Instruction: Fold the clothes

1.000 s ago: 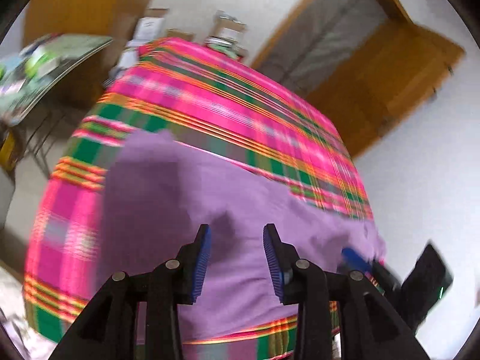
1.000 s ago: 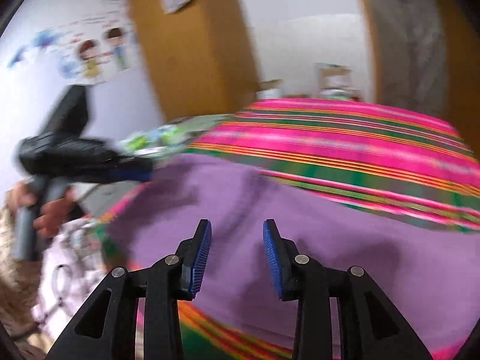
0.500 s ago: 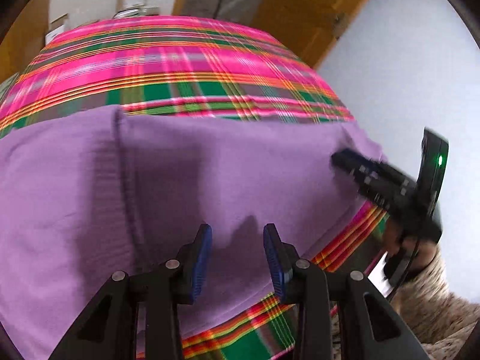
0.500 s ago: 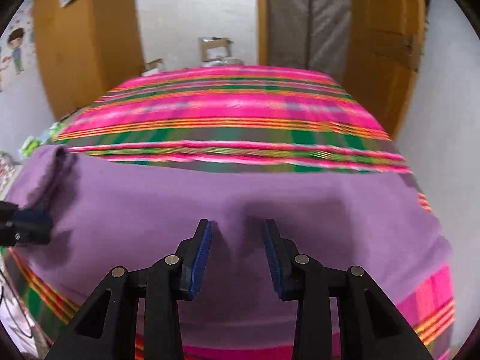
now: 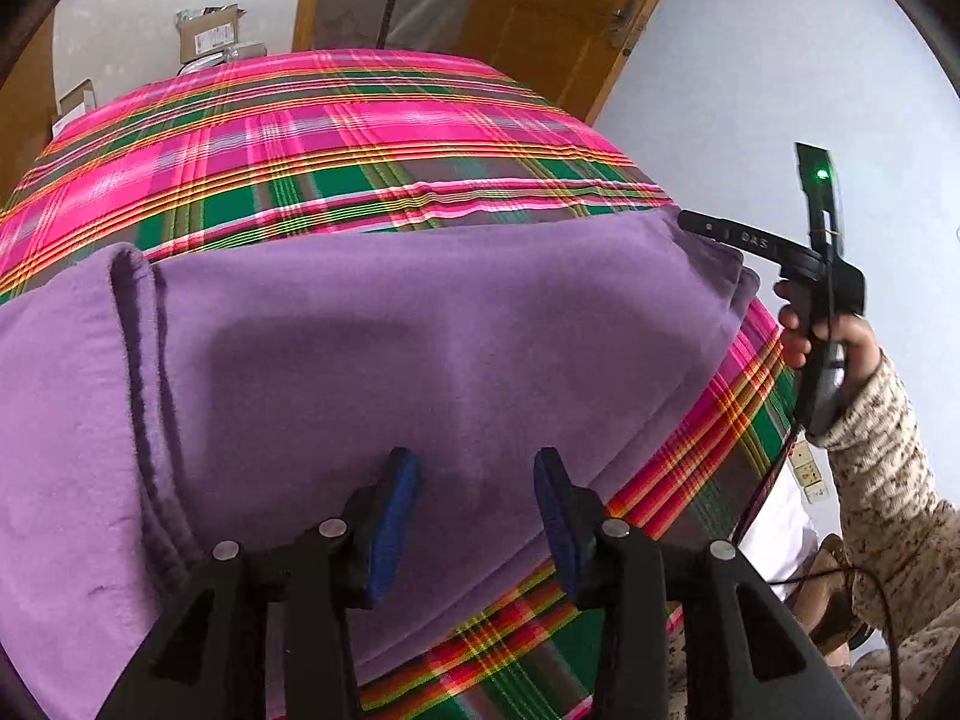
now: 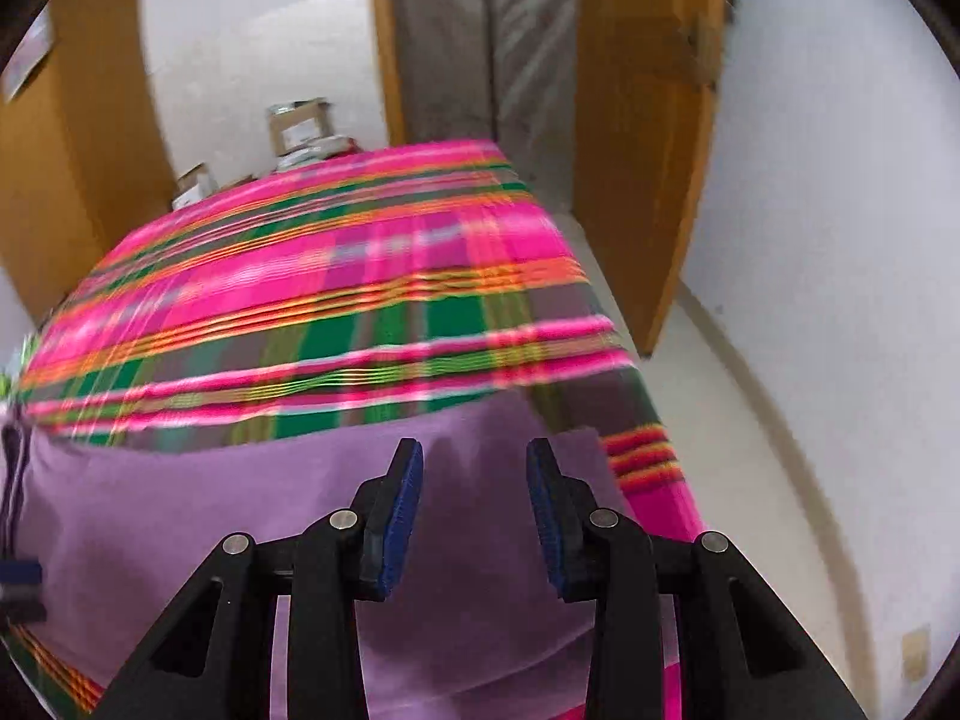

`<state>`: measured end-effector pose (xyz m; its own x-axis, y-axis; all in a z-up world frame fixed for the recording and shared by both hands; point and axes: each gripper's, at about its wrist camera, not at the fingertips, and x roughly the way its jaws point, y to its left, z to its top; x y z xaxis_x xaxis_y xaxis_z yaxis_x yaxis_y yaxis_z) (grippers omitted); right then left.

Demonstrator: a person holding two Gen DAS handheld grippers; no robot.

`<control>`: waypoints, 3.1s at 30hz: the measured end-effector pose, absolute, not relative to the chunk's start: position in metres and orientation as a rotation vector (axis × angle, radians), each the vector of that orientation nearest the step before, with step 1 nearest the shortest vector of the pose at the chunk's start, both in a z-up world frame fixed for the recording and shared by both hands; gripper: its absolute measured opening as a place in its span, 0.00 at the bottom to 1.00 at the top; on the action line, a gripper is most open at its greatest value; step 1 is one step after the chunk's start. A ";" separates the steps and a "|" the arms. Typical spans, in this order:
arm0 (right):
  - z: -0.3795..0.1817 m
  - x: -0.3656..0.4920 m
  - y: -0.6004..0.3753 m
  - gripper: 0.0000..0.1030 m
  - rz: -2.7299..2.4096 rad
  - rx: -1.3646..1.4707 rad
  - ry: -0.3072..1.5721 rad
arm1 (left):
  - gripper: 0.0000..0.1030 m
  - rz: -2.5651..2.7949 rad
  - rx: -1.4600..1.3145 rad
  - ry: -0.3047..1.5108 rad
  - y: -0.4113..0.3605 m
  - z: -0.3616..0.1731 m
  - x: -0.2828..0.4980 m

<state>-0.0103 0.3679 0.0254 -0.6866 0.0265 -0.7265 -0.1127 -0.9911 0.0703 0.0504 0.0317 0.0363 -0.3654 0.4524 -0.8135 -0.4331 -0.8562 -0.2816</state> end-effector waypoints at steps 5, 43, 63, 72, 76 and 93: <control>0.022 -0.018 0.383 0.37 2.811 -1.217 0.213 | 0.42 2.220 -1.321 0.041 0.038 0.035 0.051; 0.031 -0.037 0.379 0.07 2.767 -1.280 0.066 | 0.44 2.149 -1.237 0.372 0.092 0.031 0.070; 0.045 -0.030 0.383 0.08 2.800 -1.268 0.113 | 0.34 2.128 -1.293 0.304 0.090 0.031 0.058; 0.051 0.005 0.409 0.17 2.811 -1.210 0.265 | 0.29 2.140 -1.304 0.244 0.084 0.033 0.054; 0.051 0.036 0.423 0.21 2.788 -1.179 0.356 | 0.18 2.143 -1.296 0.215 0.081 0.035 0.054; 0.024 0.044 0.418 0.13 2.786 -1.292 0.393 | 0.24 2.176 -1.292 0.305 0.094 0.033 0.058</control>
<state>0.0443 0.4183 0.0243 -0.6508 -0.0653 -0.7565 -0.1466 -0.9667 0.2096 0.0583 0.0941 0.0332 -0.3598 0.3661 -0.8582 -0.5877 -0.8033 -0.0964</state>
